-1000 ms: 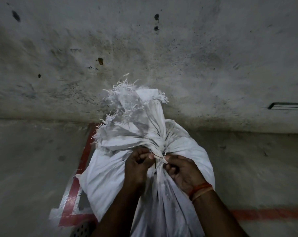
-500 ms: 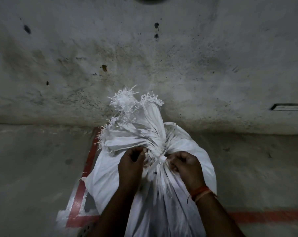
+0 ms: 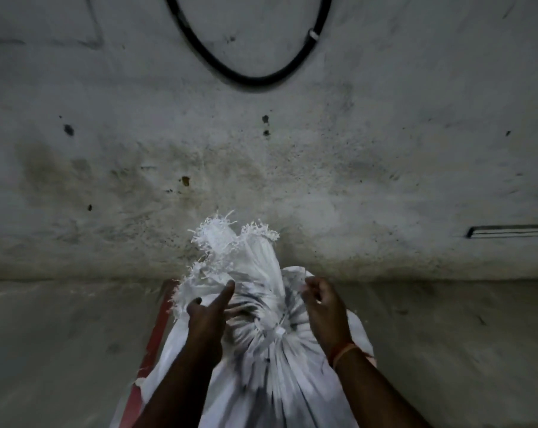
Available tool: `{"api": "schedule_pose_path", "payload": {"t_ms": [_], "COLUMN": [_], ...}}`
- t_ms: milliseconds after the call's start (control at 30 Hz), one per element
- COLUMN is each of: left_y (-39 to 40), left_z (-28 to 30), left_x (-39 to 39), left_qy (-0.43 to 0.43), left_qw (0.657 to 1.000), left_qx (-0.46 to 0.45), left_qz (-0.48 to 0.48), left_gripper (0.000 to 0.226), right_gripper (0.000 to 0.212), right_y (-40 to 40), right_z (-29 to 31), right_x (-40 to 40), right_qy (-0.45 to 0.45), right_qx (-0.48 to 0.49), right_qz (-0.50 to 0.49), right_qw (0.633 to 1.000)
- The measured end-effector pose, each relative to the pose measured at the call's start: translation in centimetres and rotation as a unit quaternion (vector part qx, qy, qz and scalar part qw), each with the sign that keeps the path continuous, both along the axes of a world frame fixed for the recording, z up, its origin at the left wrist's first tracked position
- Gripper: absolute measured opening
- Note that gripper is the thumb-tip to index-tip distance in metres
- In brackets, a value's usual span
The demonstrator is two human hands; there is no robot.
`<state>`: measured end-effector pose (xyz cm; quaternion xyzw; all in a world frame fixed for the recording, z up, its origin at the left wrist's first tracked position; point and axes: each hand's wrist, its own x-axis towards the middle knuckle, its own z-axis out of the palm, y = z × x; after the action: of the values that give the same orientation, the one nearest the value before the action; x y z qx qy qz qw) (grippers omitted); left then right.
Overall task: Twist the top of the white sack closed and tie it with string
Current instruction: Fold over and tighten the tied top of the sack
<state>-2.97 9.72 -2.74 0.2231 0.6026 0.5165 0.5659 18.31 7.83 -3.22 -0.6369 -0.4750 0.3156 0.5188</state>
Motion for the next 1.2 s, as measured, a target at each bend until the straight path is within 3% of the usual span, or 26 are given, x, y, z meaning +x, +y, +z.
{"api": "schedule_pose_path", "payload": {"t_ms": [67, 133, 200, 233, 267, 333, 367, 433, 467, 567, 700, 767, 833, 900, 933, 1033, 1133, 1200], "left_y": [1.8, 3.1, 4.6, 5.1, 5.9, 6.7, 6.7, 6.4, 5.8, 3.8, 3.2, 3.3, 3.4, 3.5, 3.6, 2.8, 3.0, 3.1], "left_z": [0.4, 1.7, 3.7, 5.3, 6.7, 8.9, 9.8, 9.7, 9.5, 9.8, 11.2, 11.5, 11.6, 12.1, 12.3, 13.3, 12.9, 12.8], "left_x": [1.2, 3.1, 4.8, 5.6, 6.3, 7.6, 7.9, 7.6, 7.4, 7.1, 6.4, 6.2, 6.1, 6.1, 5.9, 5.5, 6.0, 6.1], "left_qy": [-0.052, -0.091, -0.071, -0.057, -0.043, 0.023, 0.117, 0.383, 0.423, 0.333, 0.328, 0.390, 0.464, 0.516, 0.516, 0.438, 0.367, 0.346], "left_qw": [0.998, 0.992, 0.979, 0.971, 0.965, 0.950, 0.930, 0.840, 0.818, 0.853, 0.834, 0.819, 0.794, 0.782, 0.791, 0.856, 0.898, 0.904], "left_qx": [0.021, 0.074, 0.139, 0.174, 0.202, 0.266, 0.313, 0.367, 0.377, 0.368, 0.396, 0.376, 0.357, 0.323, 0.308, 0.246, 0.161, 0.125], "left_qz": [-0.017, -0.051, -0.134, -0.154, -0.164, -0.162, -0.157, -0.114, -0.096, -0.160, -0.201, -0.189, -0.164, -0.132, -0.119, -0.127, -0.184, -0.217], "left_gripper": [0.130, 0.104, 0.079, 0.068, 0.051, 0.026, 0.026, 0.052, 0.066, 0.073, 0.040, 0.035, 0.035, 0.041, 0.045, 0.066, 0.073, 0.083], "right_gripper": [0.048, 0.076, 0.085, 0.088, 0.083, 0.047, 0.038, 0.039, 0.037, 0.045, 0.044, 0.050, 0.053, 0.031, 0.031, 0.073, 0.090, 0.086], "right_y": [3.0, 5.9, 8.0, 9.0, 10.0, 11.3, 11.9, 11.6, 11.5, 10.1, 8.9, 8.0, 6.7, 4.5, 3.2, 0.3, 0.3, 0.9], "right_z": [0.3, 0.6, 2.2, 3.4, 4.3, 6.2, 6.5, 7.2, 7.1, 8.7, 10.8, 11.8, 12.7, 13.1, 13.3, 12.6, 11.8, 11.7], "right_x": [-1.1, -2.8, -4.2, -4.8, -5.1, -5.4, -5.2, -4.8, -4.6, -4.5, -4.1, -3.6, -3.3, -2.8, -2.6, -1.0, -0.4, -0.2], "right_qy": [0.043, 0.119, 0.173, 0.150, 0.119, 0.102, 0.117, 0.168, 0.204, 0.246, 0.266, 0.215, 0.107, -0.017, -0.082, -0.241, -0.309, -0.262], "right_qx": [-0.053, -0.096, -0.071, -0.041, 0.004, 0.079, 0.094, 0.087, 0.072, 0.013, -0.009, -0.026, -0.022, 0.043, 0.095, 0.213, 0.121, 0.068], "right_qz": [0.044, 0.123, 0.158, 0.156, 0.137, 0.071, 0.045, 0.016, 0.021, 0.061, 0.094, 0.097, 0.086, 0.070, 0.068, 0.138, 0.235, 0.256], "right_qw": [0.997, 0.981, 0.970, 0.975, 0.983, 0.989, 0.988, 0.982, 0.976, 0.967, 0.959, 0.971, 0.990, 0.996, 0.990, 0.937, 0.914, 0.928]}}
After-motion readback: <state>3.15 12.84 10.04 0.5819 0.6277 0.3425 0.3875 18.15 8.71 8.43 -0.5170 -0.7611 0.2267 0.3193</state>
